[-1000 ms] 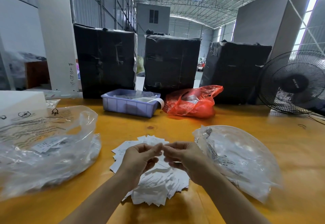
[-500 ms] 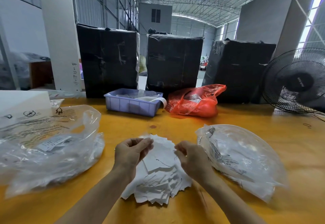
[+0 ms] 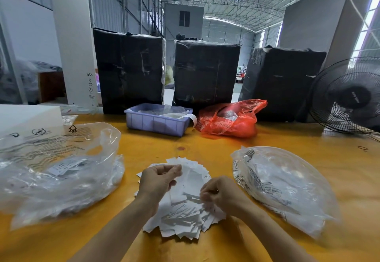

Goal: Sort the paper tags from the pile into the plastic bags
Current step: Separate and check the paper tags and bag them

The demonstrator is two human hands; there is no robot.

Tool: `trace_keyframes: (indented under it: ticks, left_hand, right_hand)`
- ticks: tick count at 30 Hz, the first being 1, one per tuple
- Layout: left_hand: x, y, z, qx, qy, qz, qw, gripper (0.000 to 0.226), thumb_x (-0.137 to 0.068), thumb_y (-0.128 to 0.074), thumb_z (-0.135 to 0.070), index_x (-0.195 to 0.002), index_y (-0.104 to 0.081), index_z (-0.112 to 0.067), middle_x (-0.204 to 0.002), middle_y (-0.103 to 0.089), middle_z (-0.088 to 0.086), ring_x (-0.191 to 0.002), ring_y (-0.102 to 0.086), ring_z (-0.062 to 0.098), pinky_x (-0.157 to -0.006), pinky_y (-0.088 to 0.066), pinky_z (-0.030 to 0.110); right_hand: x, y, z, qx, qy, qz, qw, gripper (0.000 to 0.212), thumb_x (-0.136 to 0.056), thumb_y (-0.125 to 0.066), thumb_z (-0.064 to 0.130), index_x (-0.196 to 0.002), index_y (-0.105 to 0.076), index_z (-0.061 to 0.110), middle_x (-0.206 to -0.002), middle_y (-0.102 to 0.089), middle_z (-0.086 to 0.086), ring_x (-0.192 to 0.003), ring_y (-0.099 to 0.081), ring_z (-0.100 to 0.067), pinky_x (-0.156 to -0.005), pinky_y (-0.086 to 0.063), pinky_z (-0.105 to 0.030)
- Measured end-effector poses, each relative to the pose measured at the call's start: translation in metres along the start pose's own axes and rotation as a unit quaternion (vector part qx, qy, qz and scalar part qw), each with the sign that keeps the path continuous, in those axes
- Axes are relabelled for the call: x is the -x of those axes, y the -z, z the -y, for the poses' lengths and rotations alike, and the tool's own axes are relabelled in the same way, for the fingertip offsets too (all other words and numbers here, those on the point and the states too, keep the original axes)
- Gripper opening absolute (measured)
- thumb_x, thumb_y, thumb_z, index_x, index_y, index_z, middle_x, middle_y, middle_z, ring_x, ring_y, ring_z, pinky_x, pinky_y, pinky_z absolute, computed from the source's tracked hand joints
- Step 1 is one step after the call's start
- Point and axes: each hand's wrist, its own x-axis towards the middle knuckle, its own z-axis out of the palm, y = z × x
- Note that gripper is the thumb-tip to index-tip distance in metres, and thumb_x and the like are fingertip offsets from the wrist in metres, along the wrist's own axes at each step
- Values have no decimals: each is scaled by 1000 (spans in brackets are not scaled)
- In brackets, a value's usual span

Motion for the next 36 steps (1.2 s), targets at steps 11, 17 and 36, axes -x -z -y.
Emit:
trace_keyframes:
  ticks: [11,17,36]
  left_hand:
    - [1,-1,0,-10,2,12,1000,8,-83,-70,-17,-81,-70,-9,-73,-73,-1,-60,-58,11,-58,-44,20]
    - [1,-1,-1,-12,1,15,1000,7,-84,-69,-16,-80,-69,-11,-73,-73,-1,-62,-58,12,-59,-45,20]
    - [1,0,-3,-11,19,20,1000,9,-82,-71,-18,-85,-70,-10,-75,-74,-1,-64,-58,12,-57,-45,20]
  right_hand:
    - [3,-7,3,81,63,-42,994,41,-83,-68,41,-105,-70,7,-105,-68,-4,-96,-59,-15,-84,-46,-28]
    - [3,1,2,157,121,30,980,35,-90,-61,33,-93,-68,-1,-101,-67,-13,-91,-59,-21,-83,-46,-37]
    - [2,23,-16,-407,-110,-18,907,10,-86,-62,0,-83,-69,-7,-84,-73,-15,-78,-72,-21,-66,-56,-23]
